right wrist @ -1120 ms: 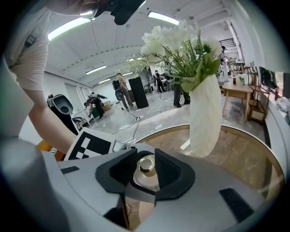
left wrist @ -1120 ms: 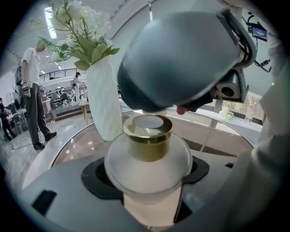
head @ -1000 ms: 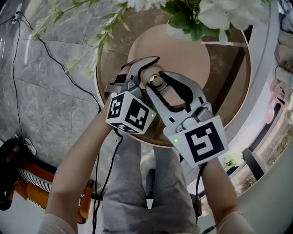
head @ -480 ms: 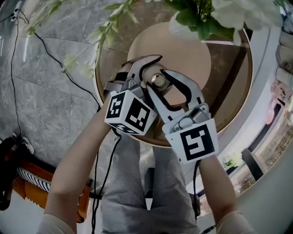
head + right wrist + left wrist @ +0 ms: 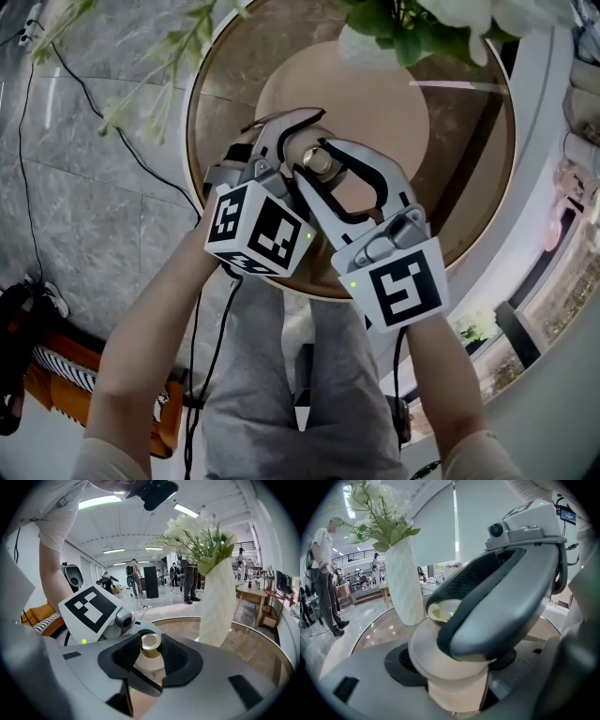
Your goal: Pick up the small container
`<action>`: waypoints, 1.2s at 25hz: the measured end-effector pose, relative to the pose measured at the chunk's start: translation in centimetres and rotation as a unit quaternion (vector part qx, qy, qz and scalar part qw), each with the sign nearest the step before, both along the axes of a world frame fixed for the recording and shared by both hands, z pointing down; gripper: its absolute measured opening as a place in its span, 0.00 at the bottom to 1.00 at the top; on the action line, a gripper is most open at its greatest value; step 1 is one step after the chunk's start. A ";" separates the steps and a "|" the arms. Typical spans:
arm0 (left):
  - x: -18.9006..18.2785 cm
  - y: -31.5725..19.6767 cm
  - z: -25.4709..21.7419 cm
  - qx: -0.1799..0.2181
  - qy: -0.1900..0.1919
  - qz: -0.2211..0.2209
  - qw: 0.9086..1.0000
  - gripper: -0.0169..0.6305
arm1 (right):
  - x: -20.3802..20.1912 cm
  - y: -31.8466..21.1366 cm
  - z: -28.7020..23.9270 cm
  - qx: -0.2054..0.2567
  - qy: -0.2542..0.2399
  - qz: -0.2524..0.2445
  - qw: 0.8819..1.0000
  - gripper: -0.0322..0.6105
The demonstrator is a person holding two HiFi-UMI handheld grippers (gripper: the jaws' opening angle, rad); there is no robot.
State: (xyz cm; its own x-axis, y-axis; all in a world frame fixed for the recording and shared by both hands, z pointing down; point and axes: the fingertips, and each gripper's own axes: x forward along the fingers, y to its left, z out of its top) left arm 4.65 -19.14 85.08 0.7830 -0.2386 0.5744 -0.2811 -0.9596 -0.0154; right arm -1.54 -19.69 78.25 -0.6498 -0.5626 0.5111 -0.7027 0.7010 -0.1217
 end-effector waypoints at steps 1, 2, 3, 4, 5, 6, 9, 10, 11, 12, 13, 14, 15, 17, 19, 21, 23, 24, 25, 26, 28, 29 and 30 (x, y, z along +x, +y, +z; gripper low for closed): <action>0.0 0.1 0.0 -0.002 -0.002 0.000 1.000 0.56 | 0.0 0.1 -0.1 0.001 -0.001 -0.002 1.000 0.26; 0.1 0.3 -0.1 -0.007 -0.002 0.000 1.000 0.56 | 0.1 0.2 -0.2 0.000 -0.002 -0.004 1.000 0.26; 0.2 0.5 -0.2 -0.013 -0.001 0.000 1.000 0.56 | 0.2 0.4 -0.3 -0.003 -0.006 -0.002 1.000 0.26; 0.2 0.7 -0.4 -0.021 0.001 0.000 1.000 0.56 | 0.2 0.5 -0.4 -0.007 -0.010 0.000 1.000 0.26; 0.3 0.8 -0.6 -0.026 0.002 -0.001 1.000 0.56 | 0.3 0.5 -0.7 -0.010 -0.013 0.002 1.000 0.26; 0.3 0.8 -1.0 -0.028 0.001 -0.001 1.000 0.56 | 0.4 0.5 -1.0 -0.011 -0.013 0.001 1.000 0.26; 0.5 0.7 -2.4 -0.022 -0.004 -0.001 1.000 0.56 | 0.5 0.4 -2.6 -0.006 -0.013 0.000 1.000 0.26; 0.6 0.8 -3.0 -0.022 -0.004 -0.001 1.000 0.56 | 0.6 0.5 -3.2 -0.006 -0.012 -0.001 1.000 0.26; 0.6 0.9 -3.6 -0.022 -0.005 -0.002 1.000 0.56 | 0.6 0.6 -3.8 -0.009 -0.010 -0.003 1.000 0.26; 0.6 0.8 -4.3 -0.021 -0.007 -0.003 1.000 0.56 | 0.6 0.6 -4.5 -0.012 -0.008 -0.006 1.000 0.26; 0.6 0.7 -5.0 -0.021 -0.009 -0.004 1.000 0.56 | 0.7 0.5 -5.2 -0.015 -0.006 -0.009 1.000 0.26; 0.6 0.5 -5.8 -0.020 -0.009 -0.006 1.000 0.56 | 0.7 0.3 -6.0 -0.016 -0.004 -0.013 1.000 0.26; 0.7 0.4 -6.7 -0.021 -0.009 -0.008 1.000 0.56 | 0.7 0.1 -6.9 -0.016 -0.001 -0.018 1.000 0.26; 0.8 0.2 -8.6 -0.022 -0.008 -0.012 1.000 0.56 | 0.7 -0.1 -8.8 -0.012 0.001 -0.023 1.000 0.26; 0.9 0.1 -10.7 -0.020 -0.009 -0.014 1.000 0.56 | 0.8 -0.1 -11.0 -0.007 -0.007 -0.021 1.000 0.26; 1.0 0.1 -13.0 -0.015 -0.014 -0.016 1.000 0.56 | 1.0 0.0 -13.4 -0.004 -0.017 -0.017 1.000 0.26; 1.0 0.2 -15.4 -0.009 -0.019 -0.017 1.000 0.56 | 1.1 0.2 -15.8 0.000 -0.013 -0.020 1.000 0.26; 1.1 0.2 -16.6 -0.007 -0.016 -0.019 1.000 0.56 | 1.1 0.2 -17.0 0.004 -0.008 -0.023 1.000 0.26; 1.2 0.3 -17.8 -0.005 -0.012 -0.020 1.000 0.56 | 1.1 0.3 -18.2 0.008 -0.005 -0.026 1.000 0.26; 1.2 0.3 -18.9 -0.002 -0.008 -0.021 1.000 0.56 | 1.1 0.4 -19.3 0.012 -0.004 -0.026 1.000 0.26; 1.3 0.4 -21.1 0.004 -0.007 -0.021 1.000 0.56 | 1.2 0.5 -21.5 0.016 -0.009 -0.025 1.000 0.26; 1.3 0.5 -22.1 0.006 -0.009 -0.021 1.000 0.56 | 1.2 0.7 -22.6 0.017 -0.011 -0.025 0.999 0.26; 1.3 0.7 -23.2 0.008 -0.011 -0.021 1.000 0.56 | 1.2 0.8 -23.6 0.018 -0.011 -0.027 0.999 0.26</action>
